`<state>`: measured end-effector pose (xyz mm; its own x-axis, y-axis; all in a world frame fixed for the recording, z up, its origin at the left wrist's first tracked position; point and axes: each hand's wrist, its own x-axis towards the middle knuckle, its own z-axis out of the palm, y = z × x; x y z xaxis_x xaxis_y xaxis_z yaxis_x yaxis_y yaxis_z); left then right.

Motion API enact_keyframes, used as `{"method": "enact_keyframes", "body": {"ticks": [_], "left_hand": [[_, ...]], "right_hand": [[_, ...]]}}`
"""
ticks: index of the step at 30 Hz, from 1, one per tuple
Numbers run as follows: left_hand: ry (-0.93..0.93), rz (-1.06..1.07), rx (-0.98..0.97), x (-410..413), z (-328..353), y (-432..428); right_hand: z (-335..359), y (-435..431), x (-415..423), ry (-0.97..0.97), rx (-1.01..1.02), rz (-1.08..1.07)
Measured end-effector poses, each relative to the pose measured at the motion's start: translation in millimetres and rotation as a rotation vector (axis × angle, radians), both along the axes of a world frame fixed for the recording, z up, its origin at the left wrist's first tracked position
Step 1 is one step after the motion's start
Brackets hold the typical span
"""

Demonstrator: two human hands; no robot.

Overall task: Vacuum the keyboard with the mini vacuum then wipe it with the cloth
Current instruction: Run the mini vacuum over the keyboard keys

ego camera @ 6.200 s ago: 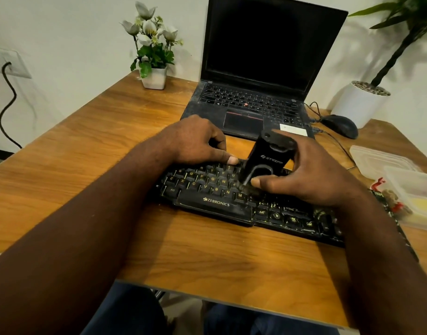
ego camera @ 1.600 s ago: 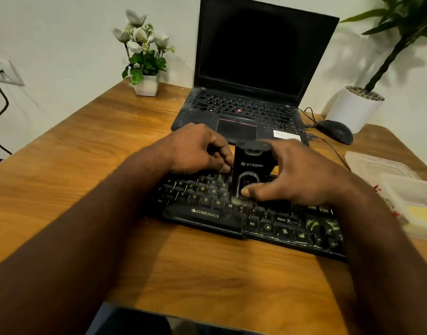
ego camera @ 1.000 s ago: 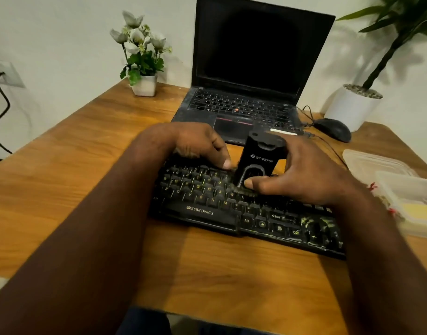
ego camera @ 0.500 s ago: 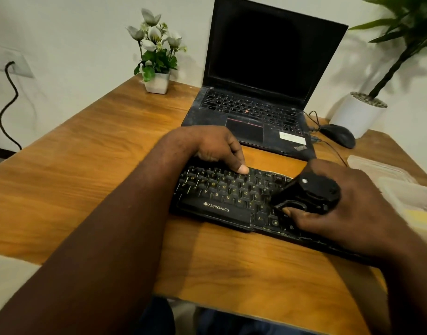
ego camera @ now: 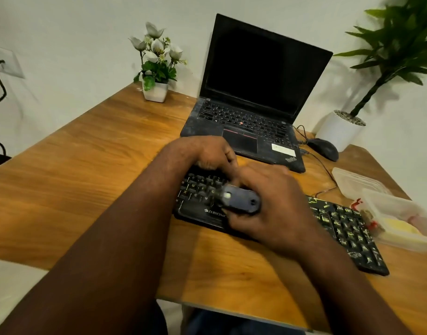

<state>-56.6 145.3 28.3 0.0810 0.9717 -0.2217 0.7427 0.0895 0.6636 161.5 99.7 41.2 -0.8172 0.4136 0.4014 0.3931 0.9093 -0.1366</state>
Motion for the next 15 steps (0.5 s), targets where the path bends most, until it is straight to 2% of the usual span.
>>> {"method": "enact_keyframes", "body": {"ticks": [5,8,15], "left_hand": [[-0.059,0.004,-0.013,0.2,0.1,-3.6],[-0.049,-0.003,-0.017,1.1,0.9,-4.3],[0.009,-0.012,0.023,1.0,1.2,-3.7]], "right_hand": [[21.1,11.0,84.7,-0.086,-0.093,-0.251],[20.8,4.9,95.2,-0.052,-0.083,-0.367],[-9.7,-33.5,-0.5,0.082,-0.034,-0.122]]}}
